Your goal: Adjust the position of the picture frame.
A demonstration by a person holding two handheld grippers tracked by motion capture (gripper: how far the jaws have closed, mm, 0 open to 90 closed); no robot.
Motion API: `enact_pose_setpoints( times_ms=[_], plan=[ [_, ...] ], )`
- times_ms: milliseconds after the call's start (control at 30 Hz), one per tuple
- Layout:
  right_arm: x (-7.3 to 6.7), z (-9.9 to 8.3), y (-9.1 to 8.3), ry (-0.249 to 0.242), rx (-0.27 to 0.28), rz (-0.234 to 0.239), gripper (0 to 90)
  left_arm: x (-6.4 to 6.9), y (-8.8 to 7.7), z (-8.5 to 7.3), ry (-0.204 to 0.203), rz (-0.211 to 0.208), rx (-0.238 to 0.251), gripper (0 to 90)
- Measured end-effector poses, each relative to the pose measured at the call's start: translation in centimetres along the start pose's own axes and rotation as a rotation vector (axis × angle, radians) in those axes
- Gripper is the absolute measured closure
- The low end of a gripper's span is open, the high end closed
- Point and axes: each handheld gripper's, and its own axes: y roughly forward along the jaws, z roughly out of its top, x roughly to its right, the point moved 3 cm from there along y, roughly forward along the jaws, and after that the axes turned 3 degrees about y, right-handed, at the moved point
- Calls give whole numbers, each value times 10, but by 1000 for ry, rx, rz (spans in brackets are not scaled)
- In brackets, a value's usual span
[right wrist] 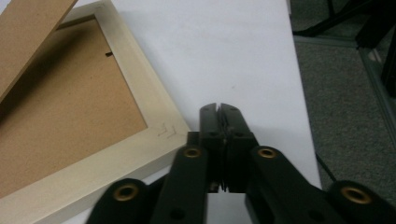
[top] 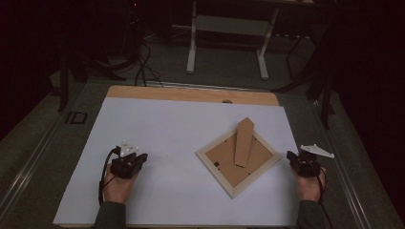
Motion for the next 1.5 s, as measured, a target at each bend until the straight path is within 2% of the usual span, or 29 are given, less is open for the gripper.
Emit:
enact_pose_setpoints(
  times_ms=[100,200,333,500,533,567,733,833,1333,1500],
  plan=[
    [-1,-2,2,-1,-16,1,898,3,0,1,12,-1,2,900],
    [-2,-3,4,4,-24,-1,898,5,1,2,5,-5,-2,900],
    [-1,-5,6,16,-39,-1,899,3,-2,3,-3,43,22,900],
    [-1,-6,7,29,-45,6,899,1,-5,3,-20,41,38,900],
    [-1,-6,8,46,-45,19,899,0,-5,2,-37,34,35,900],
    [1,-6,10,57,-51,13,899,-1,-5,1,-48,31,38,900],
    [2,-8,14,77,-57,24,900,-2,-7,2,-48,32,59,900],
    [2,-8,16,116,-53,48,899,-2,-9,3,-48,35,70,900],
    [1,-9,25,93,-75,24,900,-2,-6,1,-47,28,50,900],
    [-1,-9,26,84,-78,30,900,-1,-6,1,-50,28,50,900]
  ],
)
